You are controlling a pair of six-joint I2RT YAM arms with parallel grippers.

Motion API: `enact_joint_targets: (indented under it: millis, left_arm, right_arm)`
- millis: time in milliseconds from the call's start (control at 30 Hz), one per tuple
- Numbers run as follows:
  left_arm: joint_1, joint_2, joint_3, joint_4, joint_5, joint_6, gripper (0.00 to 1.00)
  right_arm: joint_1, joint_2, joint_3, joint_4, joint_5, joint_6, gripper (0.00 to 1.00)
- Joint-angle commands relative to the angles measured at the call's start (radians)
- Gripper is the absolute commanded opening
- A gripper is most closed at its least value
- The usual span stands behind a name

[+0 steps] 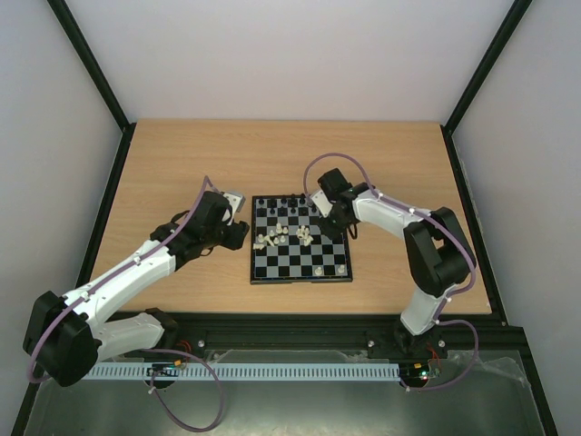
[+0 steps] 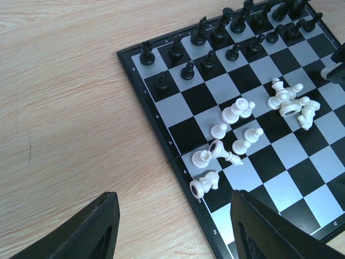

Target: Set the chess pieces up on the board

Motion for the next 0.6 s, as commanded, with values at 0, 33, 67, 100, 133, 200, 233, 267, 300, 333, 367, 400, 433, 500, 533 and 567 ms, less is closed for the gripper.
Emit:
enact_joint_targets:
  millis: [0,33,67,100,133,200,233,267,300,333,367,400,433,500,533,567]
  left_arm:
    - [0.008,0.0,0.007,-0.002,0.006,-0.001,0.58]
    - [0.009,0.0,0.008,-0.003,0.006,-0.001,0.58]
    - [0.008,0.0,0.007,-0.003,0.005,0.0,0.58]
    - [0.008,0.0,0.007,-0.003,0.006,-0.001,0.58]
    - [0.008,0.0,0.007,-0.003,0.005,-0.001,0.58]
    - [0.008,0.001,0.007,-0.004,0.005,-0.001,0.58]
    - [0.008,0.0,0.007,-0.003,0.006,-0.001,0.58]
    - [0.008,0.0,0.008,-0.003,0.006,-0.001,0.58]
    - [0.008,0.0,0.008,-0.003,0.006,-0.001,0.58]
    - [0.008,0.0,0.007,-0.003,0.005,-0.001,0.58]
    - [0.008,0.0,0.007,-0.004,0.006,-0.001,0.58]
    - [0.009,0.001,0.007,-0.003,0.006,0.0,0.58]
    - [0.008,0.0,0.007,-0.003,0.005,-0.001,0.58]
    - [0.008,0.0,0.007,-0.002,0.006,-0.001,0.58]
    - [0.009,0.001,0.008,-0.003,0.006,-0.001,0.58]
    - [0.01,0.002,0.007,-0.003,0.006,-0.001,0.58]
  right_arm:
    - [-0.008,0.028,0.026,-0.013,-0.014,0.013,0.25]
    - [-0.009,0.03,0.028,-0.014,-0.021,0.015,0.23]
    - [-0.01,0.033,0.03,-0.016,-0.024,0.017,0.21]
    - [-0.011,0.033,0.032,-0.018,-0.026,0.018,0.19]
    - [-0.013,0.034,0.035,-0.021,-0.028,0.018,0.17]
    - [-0.016,0.029,0.037,-0.032,-0.033,0.018,0.13]
    - [-0.015,0.022,0.035,-0.039,-0.036,0.018,0.11]
    - [-0.015,0.013,0.032,-0.048,-0.036,0.017,0.1]
    - [-0.015,0.001,0.025,-0.054,-0.036,0.016,0.1]
    - [-0.015,-0.015,0.016,-0.059,-0.037,0.011,0.09]
    - [-0.015,-0.032,0.006,-0.067,-0.042,0.009,0.08]
    - [-0.015,-0.05,-0.004,-0.078,-0.051,0.003,0.07]
    - [-0.015,-0.078,-0.013,-0.093,-0.06,-0.002,0.07]
    - [-0.015,-0.122,-0.046,-0.11,-0.07,-0.009,0.07]
    - [-0.015,-0.145,-0.063,-0.119,-0.076,-0.016,0.07]
    - [-0.015,-0.169,-0.082,-0.13,-0.088,-0.027,0.07]
